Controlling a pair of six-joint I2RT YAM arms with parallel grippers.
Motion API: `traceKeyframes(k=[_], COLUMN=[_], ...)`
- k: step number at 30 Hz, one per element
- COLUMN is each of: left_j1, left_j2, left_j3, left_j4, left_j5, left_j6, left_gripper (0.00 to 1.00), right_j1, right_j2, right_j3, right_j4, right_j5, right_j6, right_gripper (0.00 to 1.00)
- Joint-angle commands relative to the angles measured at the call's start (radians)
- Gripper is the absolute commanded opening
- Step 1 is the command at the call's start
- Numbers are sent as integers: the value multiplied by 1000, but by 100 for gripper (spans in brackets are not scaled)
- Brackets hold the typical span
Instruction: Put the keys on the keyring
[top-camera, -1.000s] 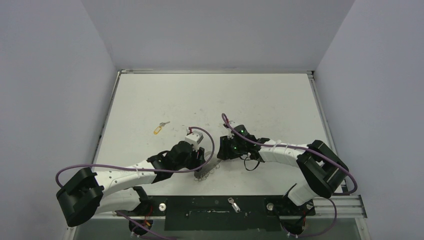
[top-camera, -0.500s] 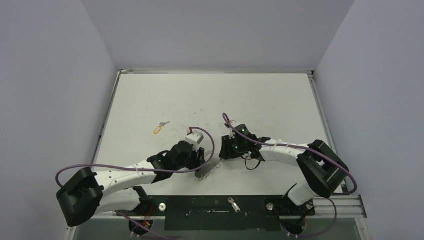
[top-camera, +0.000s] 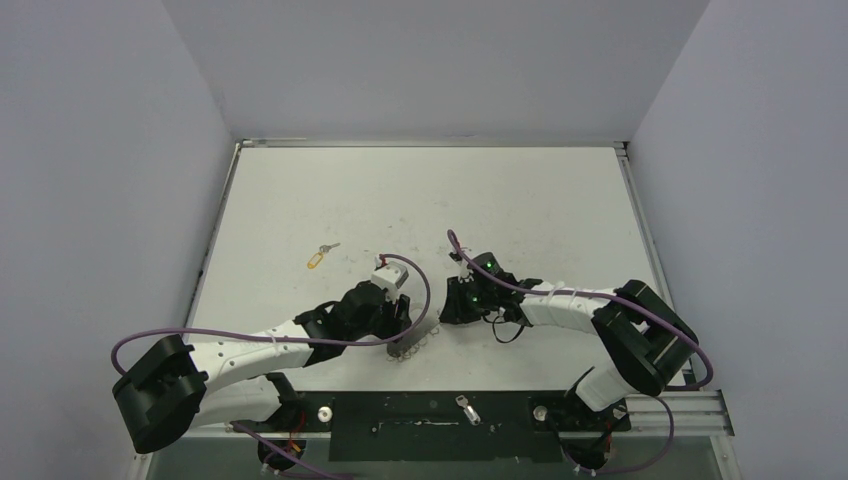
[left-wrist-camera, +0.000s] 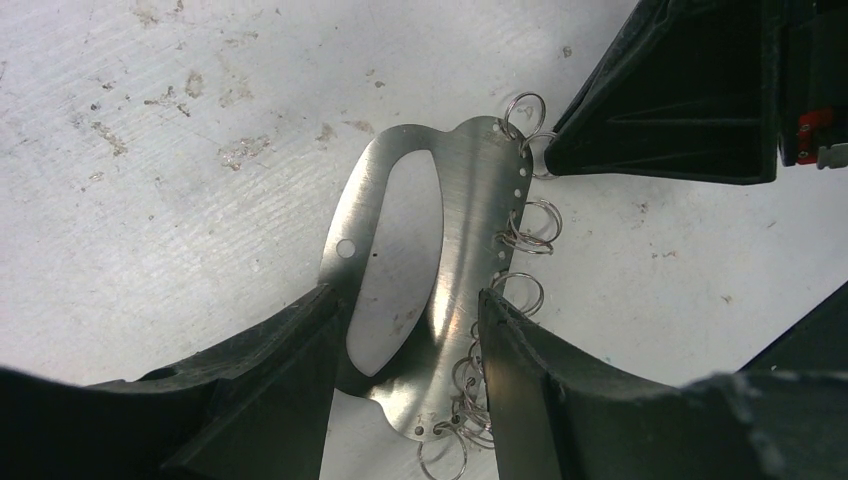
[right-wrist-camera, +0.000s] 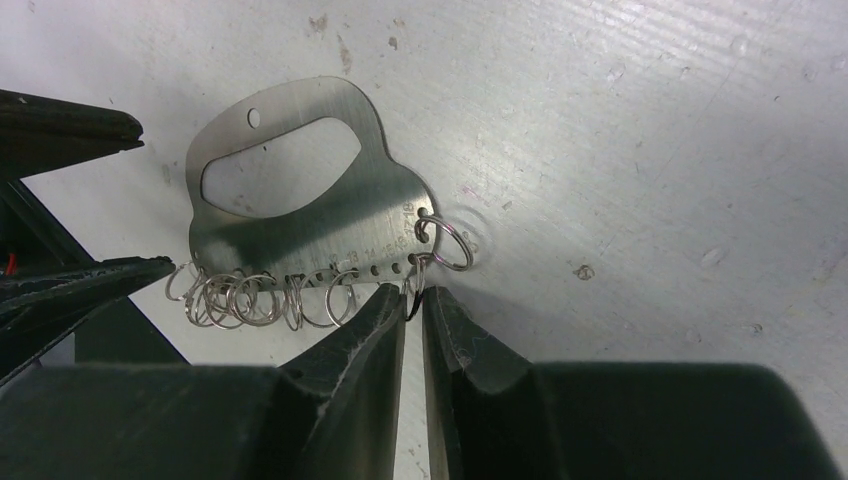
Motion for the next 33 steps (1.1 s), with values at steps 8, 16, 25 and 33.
traceKeyframes(k=[8, 16, 25, 33], left_j1=[-5, -5, -5, -5], left_j2=[-3, 20, 52, 81], left_j3=[35, 44, 63, 59], left_j4=[76, 133, 167, 216], left_j5=[18, 48, 69, 82], left_j6=[12, -24, -62, -123], left_gripper=[50, 50, 49, 49], right_j1=[6, -3, -51, -116], right_j2=[-3, -45, -57, -111], right_j3=[1, -25, -92, -112], right_j4=[72, 182, 356, 313], right_j5=[-32, -110, -213, -198], right_j6=[29, 124, 254, 234], right_gripper=[5, 48, 50, 50])
